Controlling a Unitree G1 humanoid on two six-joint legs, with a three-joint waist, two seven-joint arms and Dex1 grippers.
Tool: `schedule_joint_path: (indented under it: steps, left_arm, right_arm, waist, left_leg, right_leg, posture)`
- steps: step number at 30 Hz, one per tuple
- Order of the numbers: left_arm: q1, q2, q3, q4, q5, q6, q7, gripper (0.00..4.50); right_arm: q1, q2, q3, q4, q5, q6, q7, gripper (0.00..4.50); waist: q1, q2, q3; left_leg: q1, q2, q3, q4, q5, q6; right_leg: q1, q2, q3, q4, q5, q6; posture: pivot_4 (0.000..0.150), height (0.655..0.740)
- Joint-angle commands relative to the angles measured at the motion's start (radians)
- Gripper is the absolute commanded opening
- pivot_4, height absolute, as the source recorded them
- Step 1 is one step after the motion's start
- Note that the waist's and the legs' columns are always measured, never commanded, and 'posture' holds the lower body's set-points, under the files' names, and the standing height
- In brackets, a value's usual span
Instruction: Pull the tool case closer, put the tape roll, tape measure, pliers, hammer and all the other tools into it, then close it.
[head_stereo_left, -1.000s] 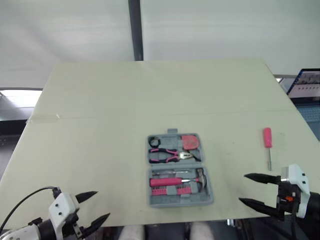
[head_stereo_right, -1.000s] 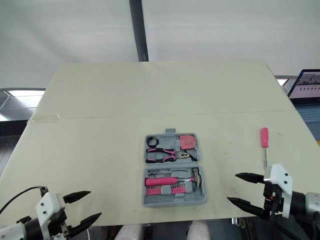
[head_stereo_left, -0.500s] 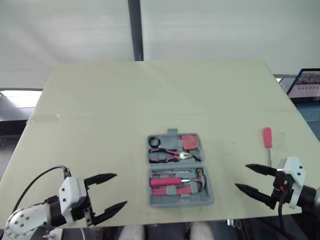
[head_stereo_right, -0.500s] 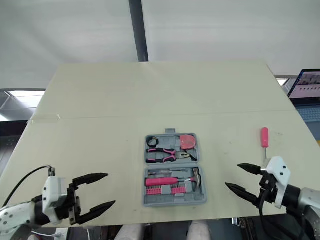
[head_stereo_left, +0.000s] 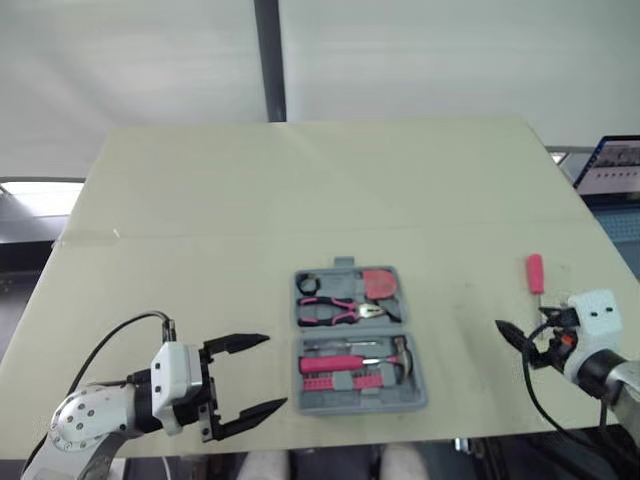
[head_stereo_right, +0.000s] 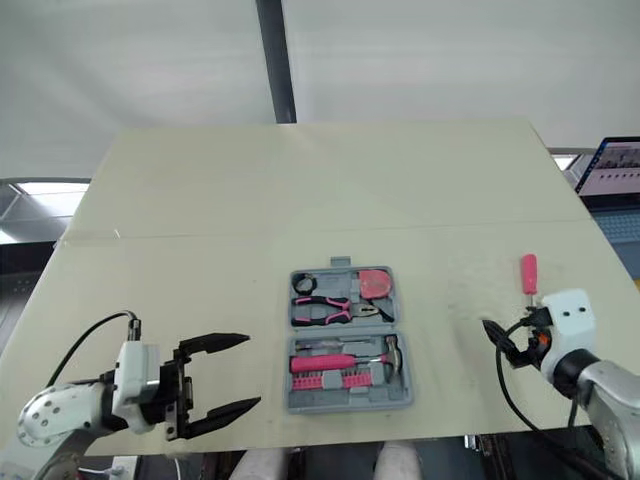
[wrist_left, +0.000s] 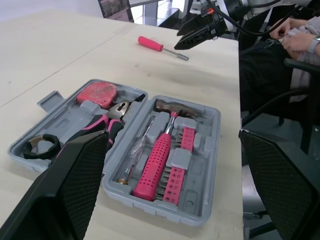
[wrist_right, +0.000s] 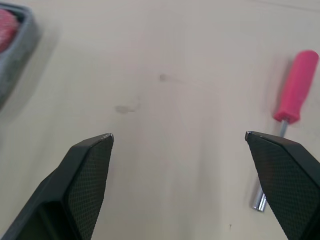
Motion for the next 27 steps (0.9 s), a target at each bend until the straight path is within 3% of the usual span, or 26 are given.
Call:
schedule_joint_path:
  steps: [1,8,13,27]
  left_arm:
    - [-0.017,-0.011,0.001,-0.002,0.004,-0.006,0.034,4.46]
    - [-0.011,-0.017,-0.010,-0.027,0.024,-0.003,0.079,4.46]
    - [0.000,-0.023,-0.029,-0.055,0.050,-0.003,0.111,4.46]
    - [0.057,-0.015,-0.015,-0.114,0.063,0.003,0.169,4.46]
  right_arm:
    - [-0.121,0.001,-0.004,0.074,-0.048,0.092,-0.132,4.50]
    - [-0.380,-0.001,-0.014,0.342,-0.101,0.133,-0.261,4.50]
    - [-0.527,-0.008,0.013,0.556,-0.114,0.108,-0.254,4.50]
    - [-0.705,-0.028,0.115,0.918,-0.179,-0.055,-0.206,4.50]
  waist:
    - [-0.002,0.000,0.000]
    - [-0.002,0.003,0.000]
    - [-0.006,0.004,0.000]
    - [-0.013,0.004,0.000]
  left_leg:
    - [0.000,0.000,0.000,0.000,0.000,0.000]
    - [-0.001,0.000,0.001,-0.001,0.000,0.000]
    - [-0.001,0.000,0.002,-0.001,0.000,0.000]
    - [-0.002,0.000,0.004,-0.001,0.000,0.000]
  right_leg:
    - [0.000,0.000,0.000,0.000,0.000,0.000]
    - [-0.003,0.000,0.000,0.002,0.000,0.000]
    - [-0.003,0.000,0.000,0.002,0.000,0.000]
    - [-0.006,0.000,0.001,0.002,0.000,0.000]
  posture:
    - [0.150,0.7400]
    - [0.150,0.7400]
    - [0.150,0.7400]
    - [0.150,0.7400]
